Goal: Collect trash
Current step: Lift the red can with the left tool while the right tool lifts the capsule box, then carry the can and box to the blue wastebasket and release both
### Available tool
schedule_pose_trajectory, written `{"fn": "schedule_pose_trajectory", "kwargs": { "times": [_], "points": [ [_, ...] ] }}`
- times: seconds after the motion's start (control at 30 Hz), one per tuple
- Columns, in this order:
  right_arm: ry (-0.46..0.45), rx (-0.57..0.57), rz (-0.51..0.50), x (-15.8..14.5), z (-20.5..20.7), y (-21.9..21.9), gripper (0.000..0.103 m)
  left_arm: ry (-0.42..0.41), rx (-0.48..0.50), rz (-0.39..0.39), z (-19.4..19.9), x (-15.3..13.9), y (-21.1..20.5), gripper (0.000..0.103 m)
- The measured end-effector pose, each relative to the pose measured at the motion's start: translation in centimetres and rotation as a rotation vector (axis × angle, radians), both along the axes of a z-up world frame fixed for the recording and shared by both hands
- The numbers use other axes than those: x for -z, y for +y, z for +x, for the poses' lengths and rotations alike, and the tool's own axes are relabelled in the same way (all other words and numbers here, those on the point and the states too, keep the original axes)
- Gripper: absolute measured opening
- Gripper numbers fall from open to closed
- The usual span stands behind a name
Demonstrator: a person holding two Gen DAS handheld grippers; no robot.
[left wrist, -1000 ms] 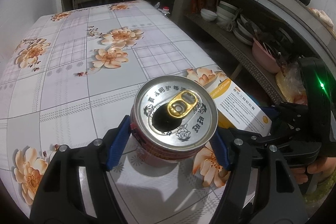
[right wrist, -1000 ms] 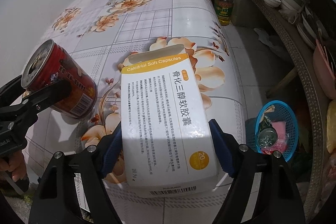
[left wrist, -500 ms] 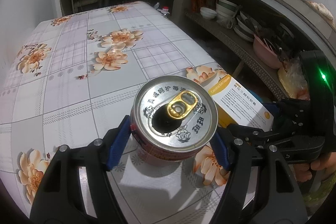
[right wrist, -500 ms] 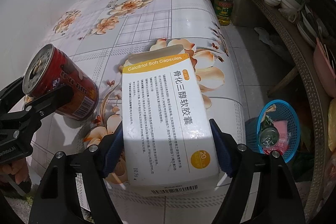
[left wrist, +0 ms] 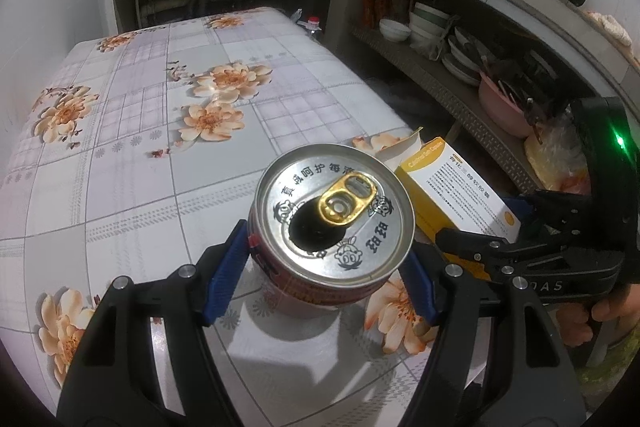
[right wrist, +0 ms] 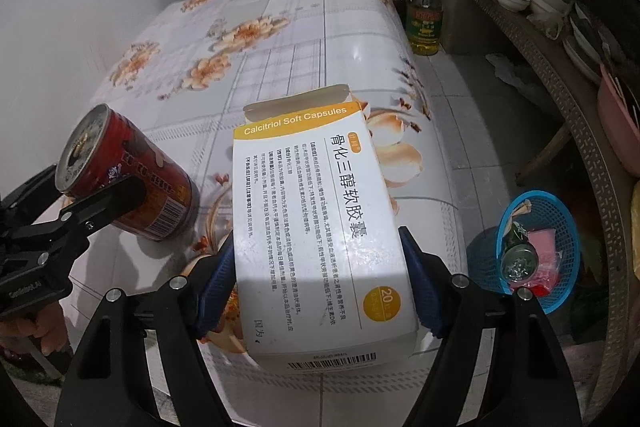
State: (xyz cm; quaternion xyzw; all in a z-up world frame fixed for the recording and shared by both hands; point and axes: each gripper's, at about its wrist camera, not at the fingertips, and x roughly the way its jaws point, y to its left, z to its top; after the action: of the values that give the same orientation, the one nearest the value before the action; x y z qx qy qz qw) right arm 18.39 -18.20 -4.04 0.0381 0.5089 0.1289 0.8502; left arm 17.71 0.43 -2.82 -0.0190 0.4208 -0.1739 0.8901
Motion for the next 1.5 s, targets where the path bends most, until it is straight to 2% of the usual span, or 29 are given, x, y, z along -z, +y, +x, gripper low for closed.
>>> {"fn": "schedule_pose_trajectory", "kwargs": {
  "times": [0.17,0.33,0.43,0.57,0.67,0.8,0.93,1.07,1.13,1.17,1.2,1.23,1.3,1.37,1.5],
  "points": [
    [-0.030,0.037,0.072,-0.9,-0.6,-1.9,0.073,-0.010,0.044,-0.007,0.5,-1.3,-1.3,0.067],
    [-0.083,0.135,0.139,-2.3,-2.0,-6.3,0.073,-0.014,0.128,-0.037,1.5,-2.8,-4.4,0.067],
    [-0.132,0.256,0.173,-3.1,-3.7,-11.0,0.073,-0.016,0.204,-0.051,2.3,-4.0,-7.7,0.067],
    [-0.153,0.443,0.212,-2.5,-6.3,-17.5,0.073,0.016,0.348,-0.075,3.5,-5.1,-14.0,0.067],
    [-0.111,0.634,0.277,0.1,-8.8,-23.7,0.073,0.090,0.452,-0.090,5.0,-4.9,-19.9,0.067],
    [-0.025,0.797,0.333,5.0,-10.4,-29.1,0.073,0.192,0.559,-0.078,6.7,-3.0,-27.9,0.067],
    [0.073,0.870,0.352,10.3,-9.5,-32.4,0.073,0.285,0.602,-0.022,8.0,0.3,-34.8,0.067],
    [0.121,0.900,0.354,13.9,-7.5,-34.3,0.074,0.328,0.612,0.028,9.5,3.5,-40.2,0.067],
    [0.121,0.917,0.357,15.4,-5.7,-35.3,0.074,0.346,0.600,0.029,10.6,4.5,-42.0,0.067],
    [0.115,0.917,0.357,16.0,-5.3,-35.6,0.077,0.352,0.592,0.016,11.3,5.1,-42.9,0.071],
    [0.109,0.913,0.347,17.2,-4.0,-35.9,0.082,0.352,0.581,0.007,12.0,5.7,-43.8,0.083],
    [0.109,0.920,0.324,18.6,-3.1,-36.2,0.083,0.344,0.559,0.008,12.6,6.0,-44.3,0.086],
    [0.135,0.958,0.296,21.5,-2.1,-36.9,0.083,0.332,0.500,0.002,13.9,6.9,-44.6,0.086],
    [0.182,1.004,0.295,24.0,-2.1,-37.3,0.083,0.358,0.473,-0.015,14.4,7.1,-44.1,0.086],
    [0.161,1.053,0.321,24.7,-4.2,-36.4,0.083,0.347,0.492,-0.066,14.1,5.8,-42.0,0.086]
  ]
}}
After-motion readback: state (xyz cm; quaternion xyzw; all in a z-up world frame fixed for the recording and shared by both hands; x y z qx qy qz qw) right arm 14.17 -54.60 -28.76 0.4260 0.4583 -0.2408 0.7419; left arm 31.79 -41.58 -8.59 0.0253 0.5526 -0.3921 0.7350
